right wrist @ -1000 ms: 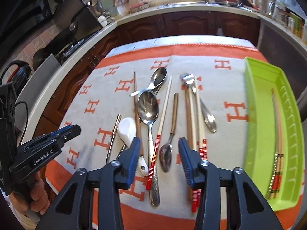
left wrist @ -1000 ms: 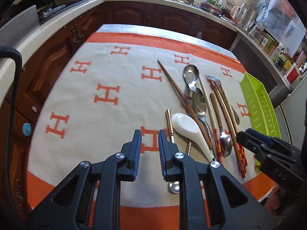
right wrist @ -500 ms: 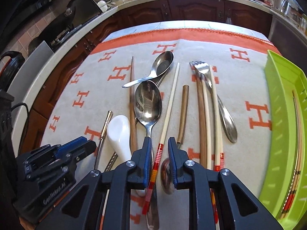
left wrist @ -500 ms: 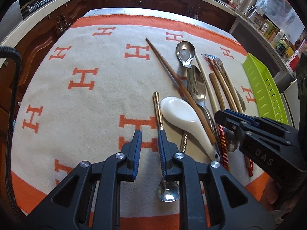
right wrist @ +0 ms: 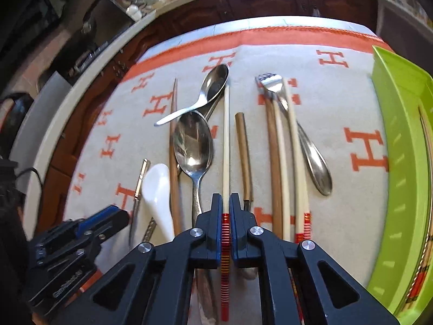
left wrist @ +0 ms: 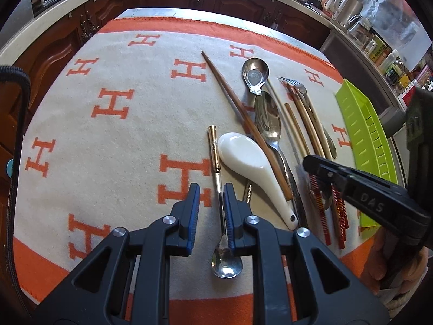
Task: Organize utensils
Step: 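Carry the red-banded chopstick over the tray with the right tool while the left tool lifts the gold-topped chopstick, then open the right tool over the tray while the left tool releases the gold-topped chopstick there, then close the right tool on another red-banded chopstick on the cloth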
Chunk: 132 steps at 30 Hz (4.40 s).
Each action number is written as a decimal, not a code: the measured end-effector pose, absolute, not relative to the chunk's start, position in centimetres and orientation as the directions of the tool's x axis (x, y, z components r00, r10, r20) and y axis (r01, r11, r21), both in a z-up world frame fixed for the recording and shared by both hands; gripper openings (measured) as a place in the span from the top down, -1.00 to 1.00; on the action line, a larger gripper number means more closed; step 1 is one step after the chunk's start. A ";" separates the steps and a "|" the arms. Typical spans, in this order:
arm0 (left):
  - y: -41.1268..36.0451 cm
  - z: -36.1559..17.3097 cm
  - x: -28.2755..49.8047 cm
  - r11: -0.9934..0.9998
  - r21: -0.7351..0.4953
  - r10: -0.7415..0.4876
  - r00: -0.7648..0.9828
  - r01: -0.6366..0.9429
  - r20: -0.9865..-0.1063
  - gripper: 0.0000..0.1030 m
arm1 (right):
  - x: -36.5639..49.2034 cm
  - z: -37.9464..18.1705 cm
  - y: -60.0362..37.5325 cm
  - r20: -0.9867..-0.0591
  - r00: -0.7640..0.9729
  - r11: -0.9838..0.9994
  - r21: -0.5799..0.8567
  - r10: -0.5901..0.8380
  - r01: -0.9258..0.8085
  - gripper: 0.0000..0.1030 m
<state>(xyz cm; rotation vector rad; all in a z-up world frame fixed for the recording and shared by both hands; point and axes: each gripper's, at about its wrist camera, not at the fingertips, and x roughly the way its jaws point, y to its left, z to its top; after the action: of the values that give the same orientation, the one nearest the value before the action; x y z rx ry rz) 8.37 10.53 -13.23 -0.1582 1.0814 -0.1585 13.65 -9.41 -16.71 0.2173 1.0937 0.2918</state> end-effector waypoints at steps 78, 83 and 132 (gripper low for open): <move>-8.3 -4.7 9.2 0.974 -0.044 -0.159 0.528 0.224 -0.834 0.92 | 7.8 -11.0 -32.8 -0.727 0.640 0.892 0.429 0.249 0.141 0.25; -4.7 -5.3 8.7 0.986 -0.021 -0.107 0.542 0.163 -0.833 0.92 | 8.6 -11.7 -29.6 -0.746 0.603 0.902 0.420 0.282 0.098 0.20; 9.6 -7.6 6.5 0.996 -0.084 -0.070 0.555 0.000 -0.829 0.40 | 8.1 -10.0 -19.1 -0.787 0.570 0.969 0.239 0.235 -0.070 0.62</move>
<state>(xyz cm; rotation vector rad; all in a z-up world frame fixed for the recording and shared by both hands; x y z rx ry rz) 6.49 9.64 -7.64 -0.0774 0.9822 -0.0416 8.08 -19.12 -10.01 0.1893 0.9492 0.1803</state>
